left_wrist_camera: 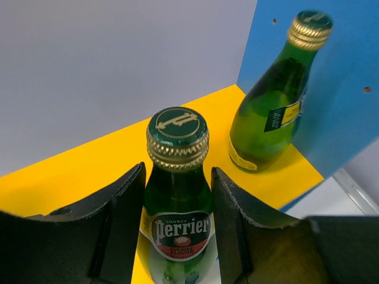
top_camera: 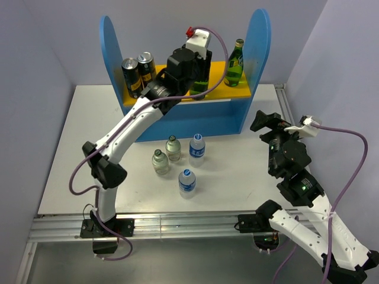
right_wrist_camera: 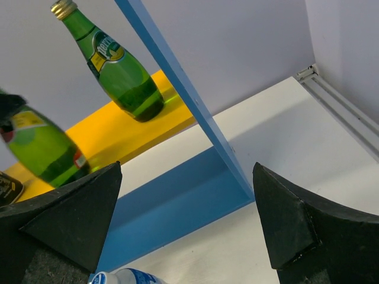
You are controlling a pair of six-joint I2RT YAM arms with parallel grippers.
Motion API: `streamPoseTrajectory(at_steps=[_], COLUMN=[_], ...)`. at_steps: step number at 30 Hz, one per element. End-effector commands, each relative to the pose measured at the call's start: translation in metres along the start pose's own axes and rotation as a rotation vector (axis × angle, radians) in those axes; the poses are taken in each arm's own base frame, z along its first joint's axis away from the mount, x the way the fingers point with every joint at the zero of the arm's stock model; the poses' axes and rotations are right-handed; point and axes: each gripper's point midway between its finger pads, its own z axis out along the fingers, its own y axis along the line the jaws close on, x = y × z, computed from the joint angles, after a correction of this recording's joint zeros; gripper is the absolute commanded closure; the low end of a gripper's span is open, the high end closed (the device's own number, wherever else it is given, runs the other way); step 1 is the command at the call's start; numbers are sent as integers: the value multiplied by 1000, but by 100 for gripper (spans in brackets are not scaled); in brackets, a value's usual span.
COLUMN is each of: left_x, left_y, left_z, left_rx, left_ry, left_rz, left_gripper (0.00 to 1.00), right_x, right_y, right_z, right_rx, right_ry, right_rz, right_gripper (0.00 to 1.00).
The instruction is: Place and organize the beverage onto the shelf
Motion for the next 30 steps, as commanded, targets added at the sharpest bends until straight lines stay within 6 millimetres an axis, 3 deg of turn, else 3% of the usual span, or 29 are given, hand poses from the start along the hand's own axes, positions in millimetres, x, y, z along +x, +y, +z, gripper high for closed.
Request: streamPoseTrajectory(at_steps=[1, 7, 16, 17, 18, 20, 21, 22, 26, 27, 29, 30], left_x=[-78, -68, -57, -55, -50, -53, -52, -50, -60, -72, -68, -74], left_y=[-15, -24, -33, -34, -32, -31, -29, -29, -23, -19, -15, -11], left_z=[5, 34, 43, 43, 43, 40, 39, 36, 22, 10, 1, -14], left_rx=[76, 84, 121, 124, 120, 118, 114, 116, 102, 95, 74, 72], left_ry=[-272, -313, -315, -312, -301, -320, -322, -316, -332, -352, -342, -350], left_rz=[-47, -52, -61, -59, -54, -58, -56, -55, -57, -62, -59, -59], left_gripper=[100, 100, 98, 93, 72, 43, 13, 2, 1, 1, 1, 1], right_x=[-1, -1, -1, 0, 2, 2, 1, 1, 5, 6, 8, 9], right_y=[-2, -6, -5, -5, -5, -5, -5, -5, -5, -5, -3, -2], right_z=[-2, -4, -4, -3, -3, -3, -3, -2, 0, 0, 1, 1], right_rx=[4, 9, 4, 6, 6, 6, 8, 10, 12, 13, 9, 6], right_ry=[-9, -14, -17, -17, -13, -12, -14, -14, -9, -8, 1, 6], right_rz=[17, 17, 18, 17, 15, 14, 15, 14, 7, 2, -2, -8], right_gripper=[2, 2, 2, 2, 2, 2, 2, 2, 2, 2, 1, 1])
